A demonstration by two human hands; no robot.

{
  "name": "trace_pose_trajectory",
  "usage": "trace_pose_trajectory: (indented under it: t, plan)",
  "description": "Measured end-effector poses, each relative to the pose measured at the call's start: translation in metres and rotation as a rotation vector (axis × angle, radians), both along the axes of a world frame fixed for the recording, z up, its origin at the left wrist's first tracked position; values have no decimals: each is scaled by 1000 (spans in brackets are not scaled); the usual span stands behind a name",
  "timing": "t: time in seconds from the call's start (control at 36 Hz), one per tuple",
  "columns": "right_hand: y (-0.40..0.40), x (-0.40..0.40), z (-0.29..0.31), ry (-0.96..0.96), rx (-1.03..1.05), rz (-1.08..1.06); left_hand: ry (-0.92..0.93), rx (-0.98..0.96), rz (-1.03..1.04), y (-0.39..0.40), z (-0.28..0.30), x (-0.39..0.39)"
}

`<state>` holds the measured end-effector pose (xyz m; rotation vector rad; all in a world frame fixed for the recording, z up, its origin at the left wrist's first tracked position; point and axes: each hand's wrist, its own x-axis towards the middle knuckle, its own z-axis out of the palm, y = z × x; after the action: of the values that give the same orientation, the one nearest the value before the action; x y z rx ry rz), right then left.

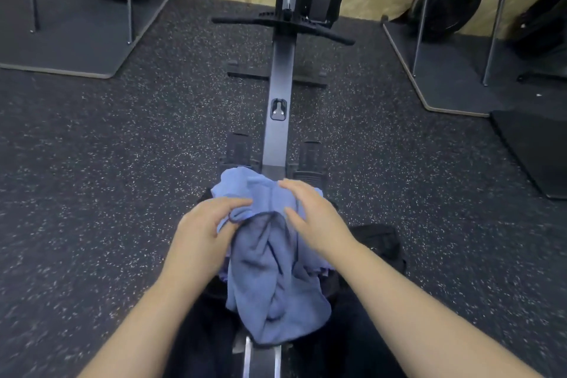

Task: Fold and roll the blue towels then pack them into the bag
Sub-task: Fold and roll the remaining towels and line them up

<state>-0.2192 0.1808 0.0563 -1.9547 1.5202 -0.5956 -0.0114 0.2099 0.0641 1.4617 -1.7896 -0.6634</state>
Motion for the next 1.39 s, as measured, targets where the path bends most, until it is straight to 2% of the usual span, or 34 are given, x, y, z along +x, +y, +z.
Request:
trace_pose_trajectory:
  t: [0.14,0.31,0.42,0.64,0.75,0.89,1.06,1.14,1.22,1.39]
  plan:
    - [-57,-14,-24,154,-37,102,-112,-100,-10,-28,-28,5]
    - [-116,-21,-56,296,-39,197,-102,-58,26,-56,-51,1]
    - [-148,-20,-77,377,-41,284,-226,-16,41,-66,-60,-1]
    - [-194,-16,-114,523,-13,441,-384,-168,11,-71,-75,0]
    - [-208,-15,-129,529,-9,499,-366,-182,-20,-71,-80,2]
    - [-222,0,-143,635,140,605,-300,-113,-20,-70,-85,5]
    - [-224,15,-151,744,123,814,-275,-95,-25,-73,-88,5]
    - [-223,20,-155,677,254,719,-271,-86,-40,-73,-90,6]
    - [-219,19,-147,662,257,614,-255,-75,-58,-73,-91,7]
    - [-213,15,-133,562,58,419,-231,-105,-57,-68,-91,10]
